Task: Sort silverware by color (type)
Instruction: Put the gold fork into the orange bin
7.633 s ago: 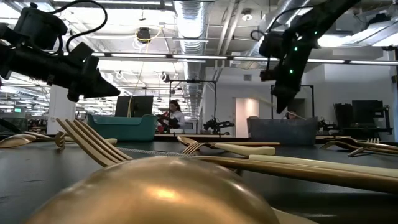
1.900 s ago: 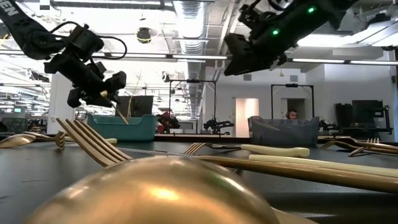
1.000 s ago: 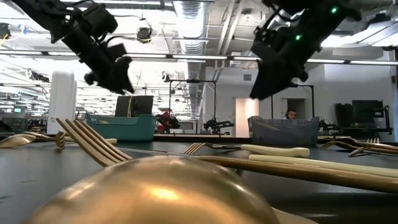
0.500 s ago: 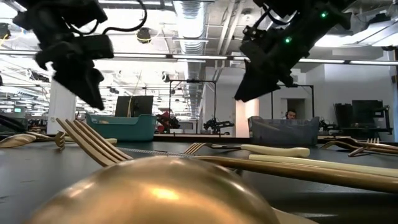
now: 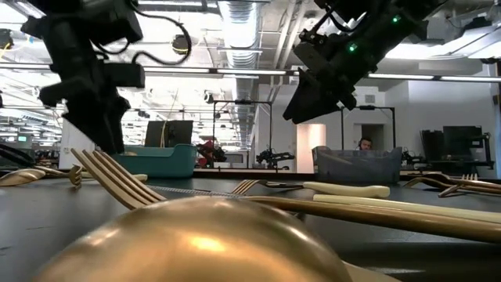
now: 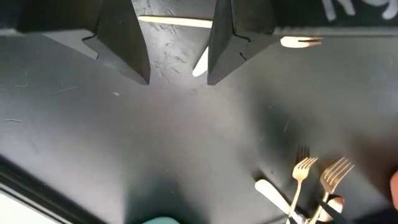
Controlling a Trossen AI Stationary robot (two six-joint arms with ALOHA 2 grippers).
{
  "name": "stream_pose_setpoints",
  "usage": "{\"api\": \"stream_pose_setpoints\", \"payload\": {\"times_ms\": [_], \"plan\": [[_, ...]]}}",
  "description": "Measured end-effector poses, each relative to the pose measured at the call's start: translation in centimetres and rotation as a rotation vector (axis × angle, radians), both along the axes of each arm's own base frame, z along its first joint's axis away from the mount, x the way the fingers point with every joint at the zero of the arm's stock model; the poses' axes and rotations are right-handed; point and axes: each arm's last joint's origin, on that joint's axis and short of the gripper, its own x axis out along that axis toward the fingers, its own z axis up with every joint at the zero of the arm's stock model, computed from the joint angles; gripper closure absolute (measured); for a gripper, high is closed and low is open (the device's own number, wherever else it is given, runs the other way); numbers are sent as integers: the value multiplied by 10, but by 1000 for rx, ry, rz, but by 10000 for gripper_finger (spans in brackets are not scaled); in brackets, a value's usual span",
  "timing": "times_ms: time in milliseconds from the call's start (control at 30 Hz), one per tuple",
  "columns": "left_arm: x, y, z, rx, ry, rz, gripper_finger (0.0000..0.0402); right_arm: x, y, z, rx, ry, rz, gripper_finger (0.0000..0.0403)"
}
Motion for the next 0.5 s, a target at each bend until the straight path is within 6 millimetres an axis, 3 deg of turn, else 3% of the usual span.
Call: {"api": "stream_pose_setpoints", "payload": {"times_ms": [500], "plan": [[14, 0, -33, 3, 195, -185, 235, -1, 3, -1, -6, 12, 14, 216]]}}
